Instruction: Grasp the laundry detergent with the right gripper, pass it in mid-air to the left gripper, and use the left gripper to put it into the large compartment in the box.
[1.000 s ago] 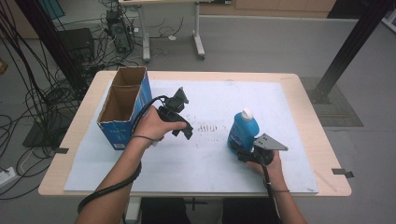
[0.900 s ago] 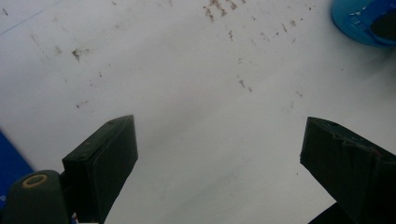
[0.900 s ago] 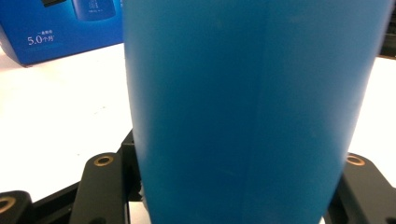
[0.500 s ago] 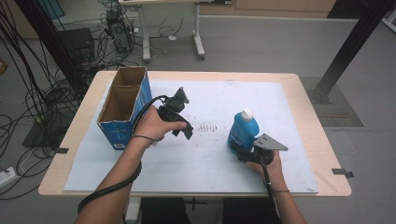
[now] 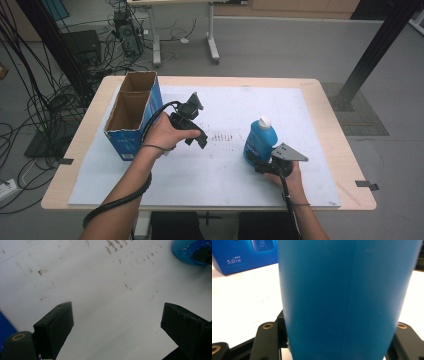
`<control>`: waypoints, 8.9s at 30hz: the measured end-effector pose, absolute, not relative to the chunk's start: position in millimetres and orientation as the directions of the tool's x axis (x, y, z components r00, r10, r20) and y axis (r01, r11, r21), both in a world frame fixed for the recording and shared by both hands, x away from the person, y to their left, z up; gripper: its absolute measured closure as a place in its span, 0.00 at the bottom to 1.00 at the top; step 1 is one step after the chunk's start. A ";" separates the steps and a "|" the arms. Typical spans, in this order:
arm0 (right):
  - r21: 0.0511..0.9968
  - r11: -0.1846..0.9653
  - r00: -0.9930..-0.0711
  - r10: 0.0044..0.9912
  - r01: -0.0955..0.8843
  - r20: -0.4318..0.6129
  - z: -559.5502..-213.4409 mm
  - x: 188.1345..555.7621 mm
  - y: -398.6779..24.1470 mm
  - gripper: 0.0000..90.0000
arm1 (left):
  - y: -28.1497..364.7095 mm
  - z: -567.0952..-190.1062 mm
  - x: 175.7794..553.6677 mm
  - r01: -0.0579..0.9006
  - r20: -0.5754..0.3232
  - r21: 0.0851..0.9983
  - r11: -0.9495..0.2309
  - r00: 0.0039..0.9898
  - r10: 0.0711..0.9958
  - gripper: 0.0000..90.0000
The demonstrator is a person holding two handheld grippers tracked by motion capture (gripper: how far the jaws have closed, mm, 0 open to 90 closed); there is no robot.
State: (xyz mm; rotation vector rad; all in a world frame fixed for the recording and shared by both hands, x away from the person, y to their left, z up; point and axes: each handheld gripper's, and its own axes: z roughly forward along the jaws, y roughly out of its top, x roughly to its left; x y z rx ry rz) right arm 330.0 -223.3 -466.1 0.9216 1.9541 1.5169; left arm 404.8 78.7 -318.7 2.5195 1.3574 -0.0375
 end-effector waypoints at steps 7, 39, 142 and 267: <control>0.966 0.154 -0.652 0.758 0.208 0.020 -465.7 330.4 -223.6 0.45 | 77.0 -315.7 403.7 0.809 -0.159 0.242 -0.536 0.578 0.800 0.13; 0.956 0.200 -0.764 0.644 0.215 0.037 -417.6 343.5 -243.2 0.45 | 77.1 -277.6 395.9 0.723 -0.139 0.300 -0.622 0.678 0.721 0.12; 0.935 0.353 -0.999 0.042 0.027 0.013 -312.1 347.4 -202.7 0.45 | 13.9 -140.1 347.6 0.196 0.014 0.281 -0.940 0.978 0.208 0.12; 0.902 0.430 -0.998 -0.061 -0.040 -0.016 -304.9 353.7 -157.7 0.45 | -16.4 -138.0 333.3 0.122 0.031 0.231 -0.965 0.991 0.132 0.12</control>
